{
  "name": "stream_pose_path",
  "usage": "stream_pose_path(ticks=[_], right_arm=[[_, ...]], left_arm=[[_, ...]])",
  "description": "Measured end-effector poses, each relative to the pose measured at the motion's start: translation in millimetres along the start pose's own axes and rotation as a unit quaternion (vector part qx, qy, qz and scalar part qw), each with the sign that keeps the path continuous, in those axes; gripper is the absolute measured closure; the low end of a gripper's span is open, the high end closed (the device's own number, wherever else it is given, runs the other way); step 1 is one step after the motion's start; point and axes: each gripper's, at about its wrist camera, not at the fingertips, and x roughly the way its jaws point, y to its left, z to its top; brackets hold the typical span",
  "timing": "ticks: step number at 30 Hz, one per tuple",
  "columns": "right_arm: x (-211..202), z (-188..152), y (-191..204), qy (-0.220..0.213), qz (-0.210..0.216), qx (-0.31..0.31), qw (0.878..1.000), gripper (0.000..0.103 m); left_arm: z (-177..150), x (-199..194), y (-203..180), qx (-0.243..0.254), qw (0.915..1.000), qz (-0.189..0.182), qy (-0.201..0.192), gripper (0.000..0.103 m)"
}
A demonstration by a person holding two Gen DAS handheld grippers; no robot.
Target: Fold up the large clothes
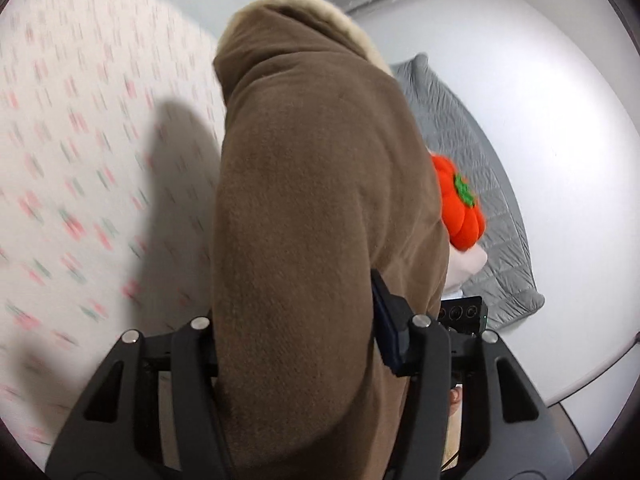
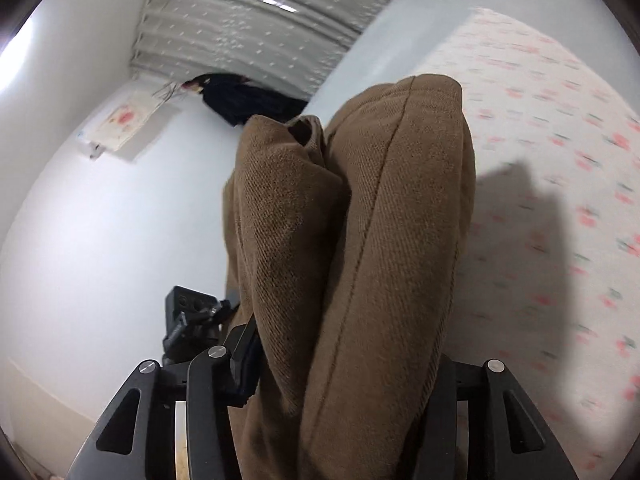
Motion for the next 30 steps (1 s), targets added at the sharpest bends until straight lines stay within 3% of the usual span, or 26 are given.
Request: stream_pose_path(ticks=[4, 6, 7, 9, 10, 11, 12, 14, 18, 22, 24, 28, 29, 30], right_arm=[[52.2, 22.3, 29.2, 0.009, 0.029, -0.018, 0.999, 0.053], [86.8, 31.2, 34.8, 0.024, 0.023, -0.019, 0.999, 0.045], [100.4, 31.6, 34.7, 0.034, 0.007, -0.021, 0.999, 0.038], [140.0, 35.3, 22.5, 0.062, -0.063, -0.012, 0.996, 0.036], [152.3, 35.4, 15.8, 0.074, -0.093, -0.005, 0.993, 0.034], [161.9, 35.3, 9.5, 0.081, -0.112, 0.0, 0.99, 0.031], [165.9, 35.6, 4.7, 0.084, -0.099, 0.012, 0.991, 0.031], [160.0, 34.3, 8.1, 0.077, -0.088, 0.016, 0.993, 0.03], [133.5, 28.5, 29.4, 0.059, -0.156, -0.066, 0.984, 0.03], [112.5, -4.2, 79.0, 0.043, -0.223, -0.191, 0.955, 0.03], [103.7, -38.2, 98.8, 0.033, -0.221, -0.242, 0.944, 0.03], [107.3, -72.7, 101.7, 0.039, -0.241, -0.285, 0.927, 0.03], [115.3, -75.4, 93.8, 0.046, -0.257, -0.283, 0.923, 0.03], [121.0, -83.5, 83.1, 0.06, -0.28, -0.267, 0.92, 0.03]], left_arm=[[37.5, -31.8, 15.8, 0.002, 0.9992, 0.028, -0.027, 0.041], [58.7, -33.6, 37.1, -0.006, 0.9971, 0.071, -0.025, 0.035], [61.7, -32.1, 46.5, -0.009, 0.9948, 0.099, -0.022, 0.031], [66.8, -14.0, 83.1, -0.039, 0.983, 0.179, 0.013, 0.031], [65.3, -11.3, 93.3, -0.045, 0.9796, 0.195, 0.015, 0.03], [62.1, -13.9, 103.3, -0.053, 0.9797, 0.193, 0.006, 0.03], [59.6, -20.8, 104.0, -0.052, 0.9828, 0.177, -0.004, 0.029], [53.4, -30.6, 93.6, -0.03, 0.983, 0.18, -0.018, 0.029], [27.0, -48.6, 49.8, 0.065, 0.9649, 0.25, -0.045, 0.028], [-14.5, -64.9, 12.3, 0.147, 0.9432, 0.292, -0.06, 0.027], [-27.0, -73.5, 5.8, 0.182, 0.9359, 0.292, -0.073, 0.026], [-70.1, -59.8, 14.5, 0.215, 0.925, 0.311, -0.041, 0.025], [-76.7, -56.4, 13.2, 0.227, 0.9176, 0.323, -0.049, 0.024], [-86.6, -50.2, 12.8, 0.251, 0.9044, 0.34, -0.055, 0.024]])
